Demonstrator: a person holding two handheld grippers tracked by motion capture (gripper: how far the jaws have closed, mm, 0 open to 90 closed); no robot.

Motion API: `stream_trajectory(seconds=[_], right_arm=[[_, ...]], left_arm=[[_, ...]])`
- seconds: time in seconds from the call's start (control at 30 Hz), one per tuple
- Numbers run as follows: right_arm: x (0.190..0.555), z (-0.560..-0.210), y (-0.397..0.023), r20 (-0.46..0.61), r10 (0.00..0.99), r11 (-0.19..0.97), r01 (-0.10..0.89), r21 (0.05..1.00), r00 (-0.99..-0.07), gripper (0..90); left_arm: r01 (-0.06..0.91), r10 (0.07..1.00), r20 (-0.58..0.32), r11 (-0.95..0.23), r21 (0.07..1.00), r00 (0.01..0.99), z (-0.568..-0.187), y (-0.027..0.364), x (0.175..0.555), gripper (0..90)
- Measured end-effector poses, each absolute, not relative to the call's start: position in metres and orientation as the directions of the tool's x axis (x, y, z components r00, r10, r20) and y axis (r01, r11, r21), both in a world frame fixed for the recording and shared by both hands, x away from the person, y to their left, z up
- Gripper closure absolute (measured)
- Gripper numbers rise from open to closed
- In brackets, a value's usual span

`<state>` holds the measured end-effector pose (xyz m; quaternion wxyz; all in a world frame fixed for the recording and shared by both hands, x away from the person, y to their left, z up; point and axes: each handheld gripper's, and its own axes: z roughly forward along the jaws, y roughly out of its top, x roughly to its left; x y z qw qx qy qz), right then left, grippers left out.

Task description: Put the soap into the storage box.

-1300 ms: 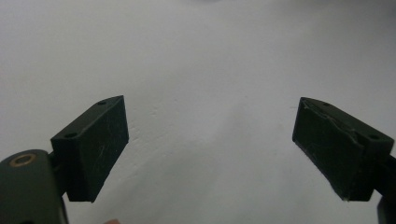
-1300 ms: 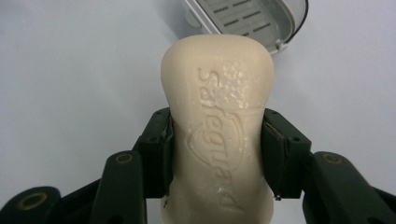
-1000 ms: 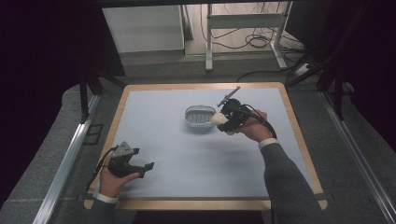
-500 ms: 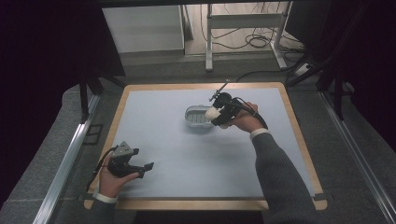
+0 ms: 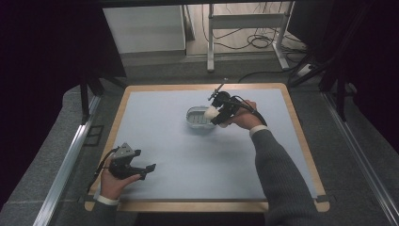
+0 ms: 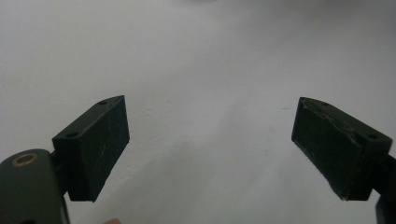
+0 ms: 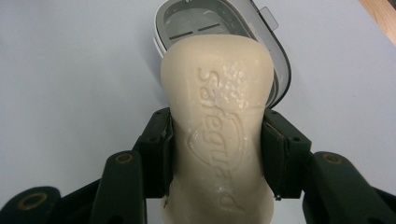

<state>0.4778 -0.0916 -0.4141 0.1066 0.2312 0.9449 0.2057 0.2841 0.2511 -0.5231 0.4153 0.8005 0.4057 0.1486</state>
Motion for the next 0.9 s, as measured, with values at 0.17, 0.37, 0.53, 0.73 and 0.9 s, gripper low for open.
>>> stream_trajectory(seconds=[0.17, 0.37, 0.53, 0.73, 0.9], right_arm=[[0.487, -0.416, -0.087, -0.114, 0.473, 0.819, 0.389, 0.422, -0.874, 49.4], [0.495, -0.416, -0.082, -0.124, 0.457, 0.819, 0.362, 0.445, -0.881, 49.4], [0.499, -0.420, -0.075, -0.124, 0.438, 0.834, 0.351, 0.426, -0.891, 49.4], [0.505, -0.422, -0.068, -0.124, 0.432, 0.840, 0.348, 0.416, -0.893, 49.4], [0.511, -0.422, -0.064, -0.139, 0.429, 0.847, 0.344, 0.405, -0.892, 49.4]], left_arm=[[0.526, 0.771, -0.101, -0.326, 0.786, 0.629, -0.524, 0.251, 0.285, 11.8], [0.527, 0.770, -0.100, -0.330, 0.783, 0.630, -0.524, 0.251, 0.285, 11.8], [0.530, 0.775, -0.106, -0.319, 0.785, 0.623, -0.524, 0.252, 0.285, 11.9], [0.530, 0.774, -0.106, -0.320, 0.785, 0.625, -0.524, 0.251, 0.285, 11.9], [0.529, 0.772, -0.102, -0.327, 0.783, 0.628, -0.524, 0.251, 0.285, 12.0]])
